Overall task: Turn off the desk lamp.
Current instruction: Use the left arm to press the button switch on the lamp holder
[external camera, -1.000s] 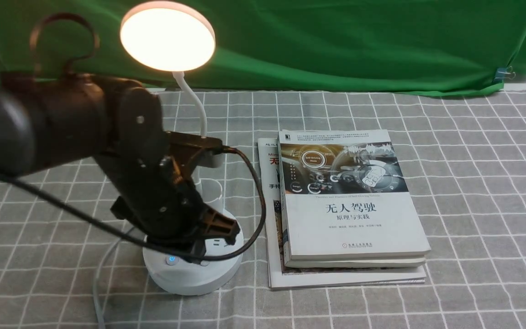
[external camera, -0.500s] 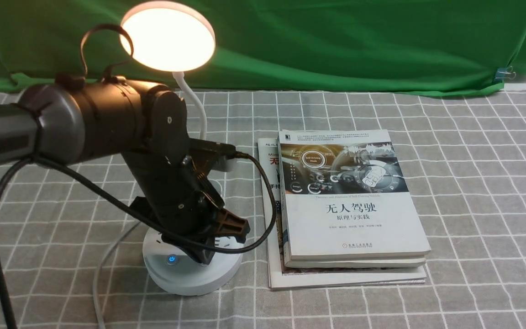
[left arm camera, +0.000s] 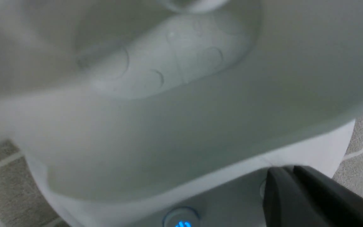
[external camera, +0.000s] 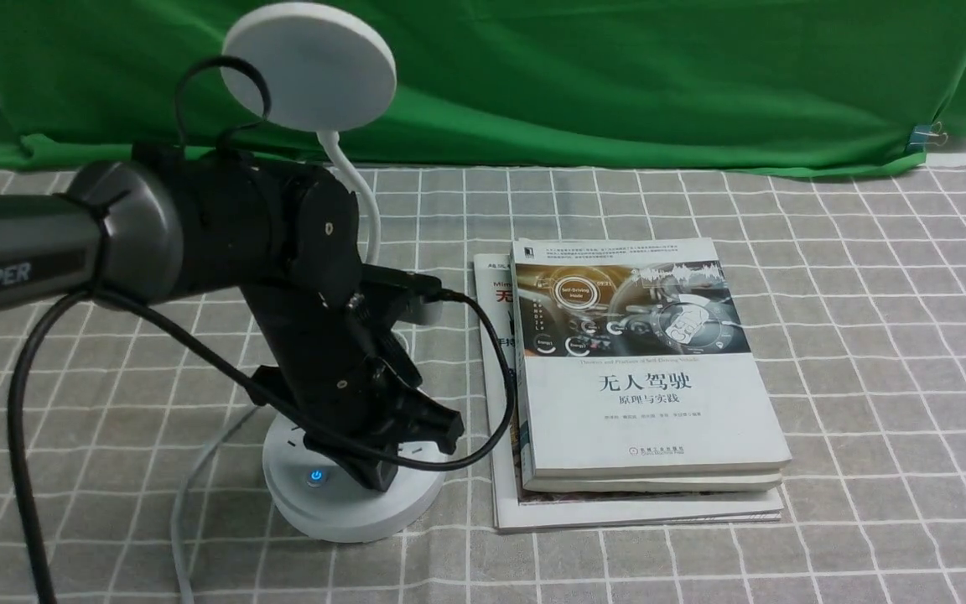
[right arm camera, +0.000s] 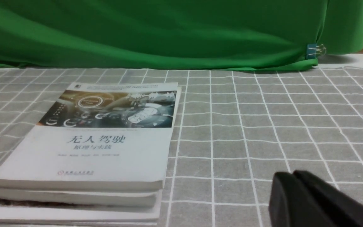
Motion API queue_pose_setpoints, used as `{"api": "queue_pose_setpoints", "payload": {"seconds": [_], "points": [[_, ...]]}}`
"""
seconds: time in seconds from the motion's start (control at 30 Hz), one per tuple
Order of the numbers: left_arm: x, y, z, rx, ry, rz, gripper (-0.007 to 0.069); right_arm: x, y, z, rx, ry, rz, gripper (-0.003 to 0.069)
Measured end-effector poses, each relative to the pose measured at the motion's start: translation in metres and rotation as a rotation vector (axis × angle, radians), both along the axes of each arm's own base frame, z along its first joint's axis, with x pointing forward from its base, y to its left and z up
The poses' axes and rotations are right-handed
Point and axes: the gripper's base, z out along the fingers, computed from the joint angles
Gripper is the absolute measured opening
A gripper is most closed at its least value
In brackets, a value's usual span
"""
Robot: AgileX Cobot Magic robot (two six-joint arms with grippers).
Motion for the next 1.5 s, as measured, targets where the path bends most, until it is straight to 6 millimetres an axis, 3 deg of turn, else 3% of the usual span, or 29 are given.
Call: {"api": "queue_pose_setpoints", "payload": {"seconds": [0.23,0.6,0.93,1.3,1.5], "points": [[-0.011,0.003,0.039,-0.032,-0.097,0.006,0.0019,0.0,0.0,0.0,0.0,0.001,0.0,0.0036],[-0.013,0.004,0.04,-0.028,-0.095,0.003,0.0019,0.0,0.0,0.0,0.0,0.001,0.0,0.0036],[-0.008,0.002,0.028,-0.015,-0.073,0.005,0.0019,0.0,0.0,0.0,0.0,0.001,0.0,0.0036],[0.0,-0.002,-0.006,0.022,0.0,0.009,0.0019,0.0,0.0,0.0,0.0,0.001,0.0,0.0036],[0.001,-0.003,-0.008,0.023,0.005,0.009,0.0019,0.0,0.0,0.0,0.0,0.001,0.0,0.0036]]}}
